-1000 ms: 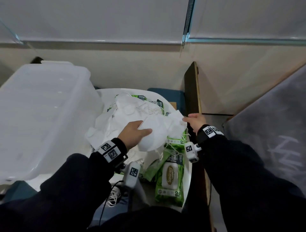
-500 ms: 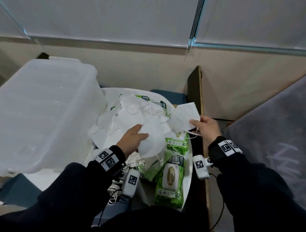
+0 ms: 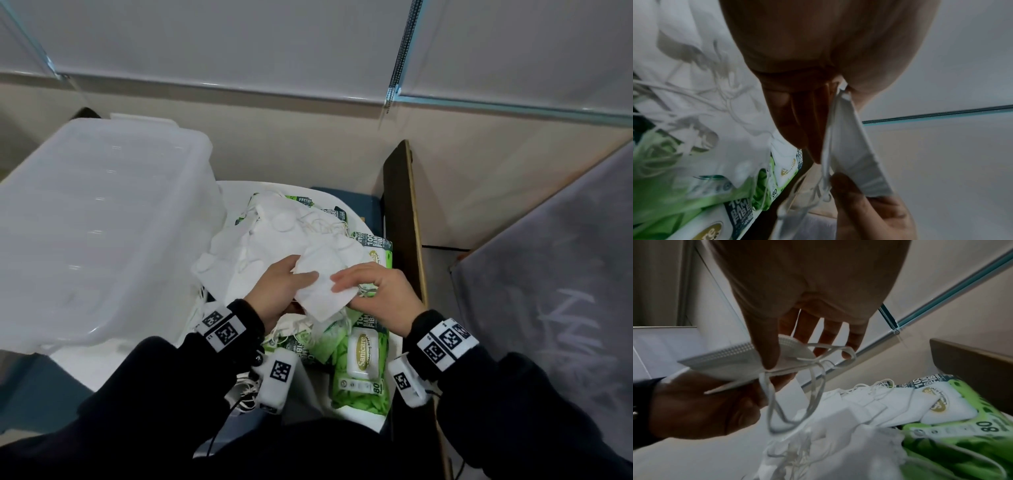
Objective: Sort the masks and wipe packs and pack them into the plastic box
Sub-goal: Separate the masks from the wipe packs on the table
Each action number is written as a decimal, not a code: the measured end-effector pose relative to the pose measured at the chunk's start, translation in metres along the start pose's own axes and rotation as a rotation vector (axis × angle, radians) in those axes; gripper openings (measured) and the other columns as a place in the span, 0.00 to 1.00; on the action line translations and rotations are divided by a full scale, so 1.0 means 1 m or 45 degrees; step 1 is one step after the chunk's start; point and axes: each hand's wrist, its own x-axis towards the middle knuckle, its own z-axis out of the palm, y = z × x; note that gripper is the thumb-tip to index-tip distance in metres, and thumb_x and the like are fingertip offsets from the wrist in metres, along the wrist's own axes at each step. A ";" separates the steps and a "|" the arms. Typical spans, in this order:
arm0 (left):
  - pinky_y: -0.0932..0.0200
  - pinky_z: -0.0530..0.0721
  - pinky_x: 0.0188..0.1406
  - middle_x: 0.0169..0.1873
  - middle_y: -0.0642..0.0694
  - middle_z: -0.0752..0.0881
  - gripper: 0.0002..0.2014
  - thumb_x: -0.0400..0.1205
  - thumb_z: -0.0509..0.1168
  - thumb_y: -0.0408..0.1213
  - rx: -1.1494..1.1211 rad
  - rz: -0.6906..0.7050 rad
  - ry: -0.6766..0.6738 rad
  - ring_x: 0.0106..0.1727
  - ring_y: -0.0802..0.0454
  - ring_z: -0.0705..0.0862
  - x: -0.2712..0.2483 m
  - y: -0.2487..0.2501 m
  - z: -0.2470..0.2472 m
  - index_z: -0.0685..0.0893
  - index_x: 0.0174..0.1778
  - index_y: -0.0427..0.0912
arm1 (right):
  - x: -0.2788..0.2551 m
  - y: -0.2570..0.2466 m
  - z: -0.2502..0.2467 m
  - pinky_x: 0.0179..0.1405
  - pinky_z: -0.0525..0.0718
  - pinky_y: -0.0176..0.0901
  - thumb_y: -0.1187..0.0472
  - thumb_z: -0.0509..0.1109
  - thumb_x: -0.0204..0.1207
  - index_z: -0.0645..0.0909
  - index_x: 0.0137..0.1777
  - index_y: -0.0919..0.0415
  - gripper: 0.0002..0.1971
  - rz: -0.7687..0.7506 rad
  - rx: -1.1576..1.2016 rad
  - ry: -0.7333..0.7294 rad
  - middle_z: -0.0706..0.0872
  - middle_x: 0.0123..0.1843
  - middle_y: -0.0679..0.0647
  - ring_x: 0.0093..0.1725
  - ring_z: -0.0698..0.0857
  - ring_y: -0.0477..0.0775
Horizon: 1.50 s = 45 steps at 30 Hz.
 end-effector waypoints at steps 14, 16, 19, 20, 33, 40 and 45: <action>0.56 0.82 0.40 0.38 0.54 0.91 0.03 0.80 0.74 0.35 0.520 0.444 -0.002 0.37 0.58 0.87 -0.061 0.013 -0.102 0.91 0.48 0.46 | -0.017 -0.037 0.067 0.37 0.90 0.49 0.66 0.72 0.85 0.87 0.54 0.67 0.05 0.672 0.891 0.560 0.92 0.46 0.61 0.40 0.88 0.58; 0.56 0.83 0.42 0.39 0.50 0.91 0.07 0.76 0.73 0.38 0.432 0.427 -0.191 0.39 0.55 0.86 -0.076 0.021 -0.109 0.91 0.49 0.43 | -0.020 -0.040 0.080 0.34 0.90 0.48 0.66 0.71 0.85 0.85 0.54 0.66 0.04 0.700 0.854 0.553 0.88 0.43 0.60 0.36 0.86 0.56; 0.62 0.83 0.45 0.51 0.49 0.91 0.15 0.74 0.73 0.35 0.205 0.419 -0.282 0.46 0.55 0.88 -0.082 0.022 -0.106 0.90 0.57 0.41 | -0.026 -0.055 0.101 0.28 0.87 0.43 0.68 0.70 0.85 0.85 0.55 0.61 0.04 0.656 0.890 0.510 0.89 0.42 0.56 0.31 0.86 0.51; 0.63 0.84 0.47 0.59 0.48 0.90 0.18 0.73 0.73 0.35 0.148 0.412 -0.246 0.52 0.55 0.89 -0.078 0.019 -0.104 0.90 0.60 0.44 | -0.027 -0.061 0.109 0.28 0.86 0.42 0.69 0.70 0.85 0.86 0.56 0.60 0.05 0.620 0.909 0.485 0.91 0.43 0.57 0.32 0.87 0.51; 0.53 0.89 0.44 0.51 0.43 0.94 0.23 0.78 0.74 0.22 -0.049 0.196 0.113 0.47 0.48 0.93 -0.074 -0.039 -0.139 0.84 0.66 0.45 | -0.063 -0.091 0.185 0.22 0.56 0.39 0.47 0.73 0.83 0.83 0.38 0.59 0.17 0.831 1.179 0.345 0.69 0.23 0.53 0.18 0.61 0.48; 0.47 0.90 0.55 0.50 0.44 0.93 0.13 0.78 0.75 0.24 0.129 0.211 0.111 0.52 0.45 0.92 -0.084 -0.059 -0.169 0.88 0.56 0.40 | -0.064 -0.084 0.205 0.46 0.87 0.45 0.65 0.79 0.77 0.88 0.42 0.64 0.05 0.909 0.886 0.345 0.89 0.38 0.58 0.34 0.86 0.52; 0.44 0.87 0.52 0.46 0.42 0.92 0.10 0.76 0.77 0.24 0.240 0.180 0.100 0.46 0.45 0.89 -0.088 -0.080 -0.197 0.86 0.50 0.36 | -0.062 -0.088 0.193 0.39 0.92 0.50 0.61 0.65 0.86 0.70 0.32 0.57 0.18 0.900 1.600 0.517 0.72 0.26 0.53 0.27 0.80 0.53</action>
